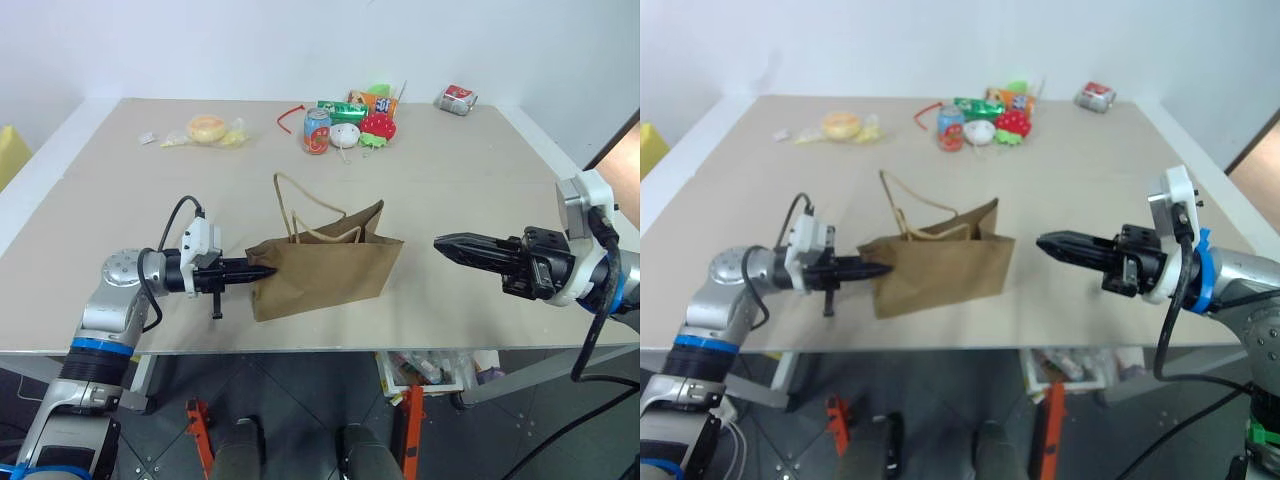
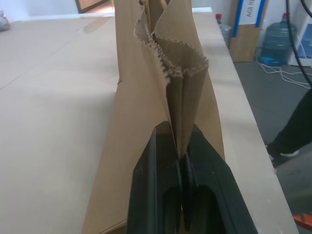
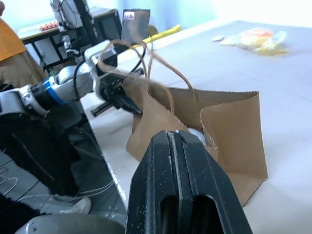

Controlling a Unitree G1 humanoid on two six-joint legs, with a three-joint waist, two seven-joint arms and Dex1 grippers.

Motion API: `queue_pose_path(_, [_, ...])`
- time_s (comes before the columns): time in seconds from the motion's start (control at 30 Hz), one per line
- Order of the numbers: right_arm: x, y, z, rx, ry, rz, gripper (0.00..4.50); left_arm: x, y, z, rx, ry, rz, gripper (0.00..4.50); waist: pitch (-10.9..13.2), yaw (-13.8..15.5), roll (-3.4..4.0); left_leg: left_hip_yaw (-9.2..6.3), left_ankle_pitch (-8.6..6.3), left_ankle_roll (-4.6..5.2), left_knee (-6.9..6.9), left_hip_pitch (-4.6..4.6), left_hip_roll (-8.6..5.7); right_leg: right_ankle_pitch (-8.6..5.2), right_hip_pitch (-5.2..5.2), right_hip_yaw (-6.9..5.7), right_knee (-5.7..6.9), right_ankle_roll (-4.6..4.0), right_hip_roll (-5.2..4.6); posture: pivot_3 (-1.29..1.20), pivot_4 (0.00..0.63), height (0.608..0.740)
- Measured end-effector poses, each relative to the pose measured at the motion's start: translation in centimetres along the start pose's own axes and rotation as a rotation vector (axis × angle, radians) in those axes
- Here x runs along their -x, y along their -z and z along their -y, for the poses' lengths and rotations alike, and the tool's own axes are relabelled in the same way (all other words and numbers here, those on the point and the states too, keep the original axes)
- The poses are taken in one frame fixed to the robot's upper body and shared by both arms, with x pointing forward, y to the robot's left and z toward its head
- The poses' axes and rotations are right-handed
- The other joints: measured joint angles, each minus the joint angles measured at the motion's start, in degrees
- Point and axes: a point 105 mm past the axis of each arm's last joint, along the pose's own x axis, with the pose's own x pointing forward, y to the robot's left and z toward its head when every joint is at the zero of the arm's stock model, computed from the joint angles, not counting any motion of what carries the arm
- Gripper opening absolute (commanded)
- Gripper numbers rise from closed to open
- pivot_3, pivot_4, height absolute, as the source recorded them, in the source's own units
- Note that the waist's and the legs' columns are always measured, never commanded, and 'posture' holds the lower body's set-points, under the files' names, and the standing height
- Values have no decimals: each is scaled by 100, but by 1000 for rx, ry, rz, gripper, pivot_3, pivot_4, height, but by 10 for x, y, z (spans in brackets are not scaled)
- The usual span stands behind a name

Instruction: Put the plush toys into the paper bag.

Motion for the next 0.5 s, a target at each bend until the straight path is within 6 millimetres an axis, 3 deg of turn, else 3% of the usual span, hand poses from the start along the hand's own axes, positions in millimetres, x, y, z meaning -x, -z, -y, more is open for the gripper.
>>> queue_pose_path(0.43, [-1,8,-5,-17,12,-17,0,-4,-6,-20,-91,101,-34,62,0,-1,0,-4,3,4,1,-12,0,-12,-3,-3,2,20,3,0,150,740])
queue_pose_path(0.47, [-1,8,-4,-18,17,-18,0,-4,-6,-21,-94,100,-35,477,0,0,0,-4,3,4,1,-12,0,-12,-3,-4,2,20,3,0,150,740])
queue_pose_path(0.5, [-1,9,-5,-17,16,-21,0,-4,-6,-21,-96,100,-36,605,0,-1,0,-4,3,4,1,-12,0,-12,-3,-2,2,20,3,0,150,740])
